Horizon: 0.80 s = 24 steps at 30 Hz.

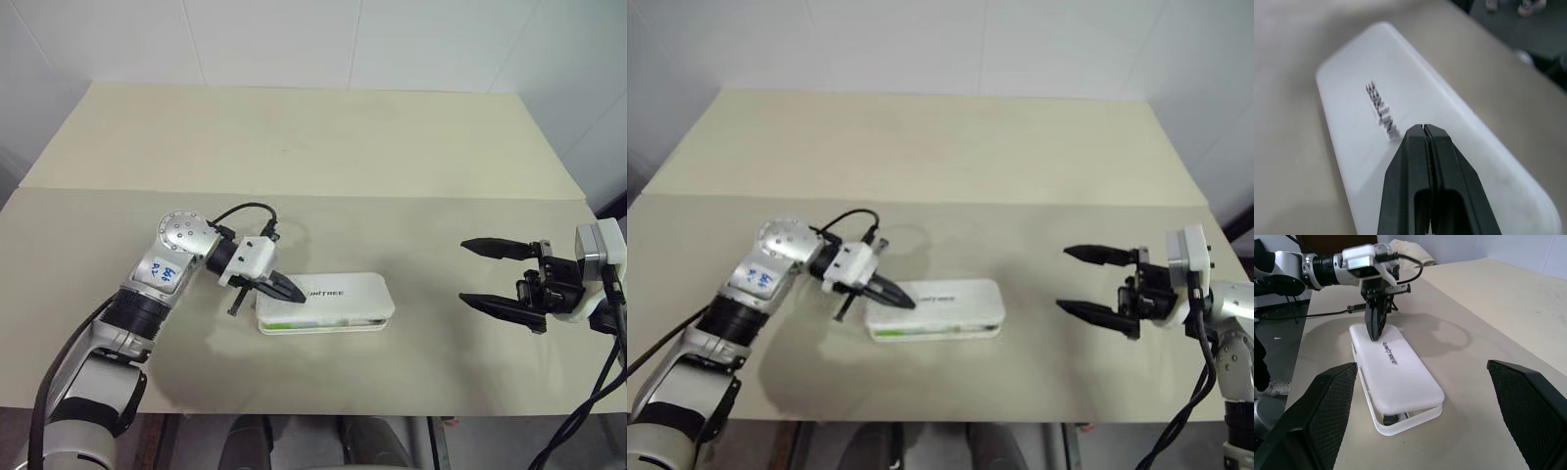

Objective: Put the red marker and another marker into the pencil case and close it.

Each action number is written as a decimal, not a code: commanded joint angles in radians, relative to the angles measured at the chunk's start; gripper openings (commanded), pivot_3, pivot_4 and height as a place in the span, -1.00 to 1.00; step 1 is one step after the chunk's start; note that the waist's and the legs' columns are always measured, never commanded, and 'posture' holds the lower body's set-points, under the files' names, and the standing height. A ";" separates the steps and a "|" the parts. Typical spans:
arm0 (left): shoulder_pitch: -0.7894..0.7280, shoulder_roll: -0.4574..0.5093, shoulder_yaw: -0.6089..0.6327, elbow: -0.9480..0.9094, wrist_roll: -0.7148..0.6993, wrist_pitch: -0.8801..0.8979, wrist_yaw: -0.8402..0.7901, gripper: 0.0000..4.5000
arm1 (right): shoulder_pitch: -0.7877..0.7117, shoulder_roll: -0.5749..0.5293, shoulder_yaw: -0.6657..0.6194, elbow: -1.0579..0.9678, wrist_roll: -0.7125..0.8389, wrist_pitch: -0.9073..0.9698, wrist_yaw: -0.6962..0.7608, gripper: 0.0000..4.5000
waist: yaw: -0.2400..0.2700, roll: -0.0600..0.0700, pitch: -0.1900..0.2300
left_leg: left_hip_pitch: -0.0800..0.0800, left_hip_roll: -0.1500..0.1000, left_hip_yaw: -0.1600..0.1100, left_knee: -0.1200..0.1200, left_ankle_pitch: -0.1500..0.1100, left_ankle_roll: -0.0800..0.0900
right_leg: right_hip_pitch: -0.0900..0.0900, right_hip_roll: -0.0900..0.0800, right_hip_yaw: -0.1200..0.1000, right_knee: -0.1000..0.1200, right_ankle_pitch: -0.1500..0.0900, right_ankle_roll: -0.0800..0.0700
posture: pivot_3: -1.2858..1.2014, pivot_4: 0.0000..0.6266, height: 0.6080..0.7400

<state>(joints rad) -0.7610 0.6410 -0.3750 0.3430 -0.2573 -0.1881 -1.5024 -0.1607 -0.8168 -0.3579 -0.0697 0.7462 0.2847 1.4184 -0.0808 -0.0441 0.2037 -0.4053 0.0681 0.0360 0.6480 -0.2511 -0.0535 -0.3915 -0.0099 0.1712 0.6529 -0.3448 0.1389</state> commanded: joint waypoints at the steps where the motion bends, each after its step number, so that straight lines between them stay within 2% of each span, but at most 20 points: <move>1: -0.017 0.010 -0.027 0.040 0.039 -0.095 -0.110 -0.99 | -0.006 0.000 -0.008 -0.015 0.007 -0.010 0.002 1.00 | 0.000 0.000 0.000 | 0.000 0.000 0.000 0.000 0.000 0.000 | 0.000 0.000 0.000 0.000 0.000 0.000 | 0.03 -0.52 1.00; 8: -0.039 -0.007 -0.088 0.140 0.128 -0.264 -0.102 -0.99 | -0.007 0.013 0.005 -0.023 0.005 -0.011 -0.006 1.00 | 0.000 0.000 0.000 | 0.001 0.000 0.000 0.000 0.000 0.000 | 0.001 0.000 0.000 0.000 0.000 0.000 | 0.03 -0.52 1.00; 12: -0.047 -0.040 -0.091 0.155 0.111 -0.293 -0.085 -0.99 | -0.017 0.020 0.018 -0.022 0.002 -0.012 -0.010 1.00 | 0.000 0.001 0.000 | 0.003 0.000 0.000 0.001 0.000 0.001 | 0.004 0.000 0.001 0.000 0.001 0.001 | 0.03 -0.52 1.00; 17: -0.050 -0.055 -0.017 0.115 0.027 -0.162 -0.049 -0.99 | -0.029 0.019 0.023 -0.012 0.006 -0.013 -0.002 1.00 | 0.000 0.000 0.000 | 0.003 -0.001 0.000 0.001 0.001 0.001 | 0.003 0.000 0.002 0.000 0.001 0.001 | 0.03 -0.52 1.00; 24: 0.036 -0.031 0.181 -0.030 -0.140 0.036 0.018 -0.99 | -0.063 0.023 0.045 0.007 -0.003 -0.012 0.002 1.00 | -0.005 0.001 0.000 | 0.000 0.000 0.000 -0.001 0.001 0.001 | 0.000 0.000 0.001 0.000 0.001 0.001 | 0.03 -0.52 1.00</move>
<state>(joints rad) -0.7410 0.5977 -0.2494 0.3616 -0.3386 -0.1741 -1.4865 -0.2103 -0.7946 -0.3087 -0.0621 0.7432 0.2842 1.4128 -0.0858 -0.0436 0.2034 -0.4052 0.0680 0.0359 0.6468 -0.2503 -0.0522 -0.3920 -0.0098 0.1719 0.6533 -0.3440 0.1400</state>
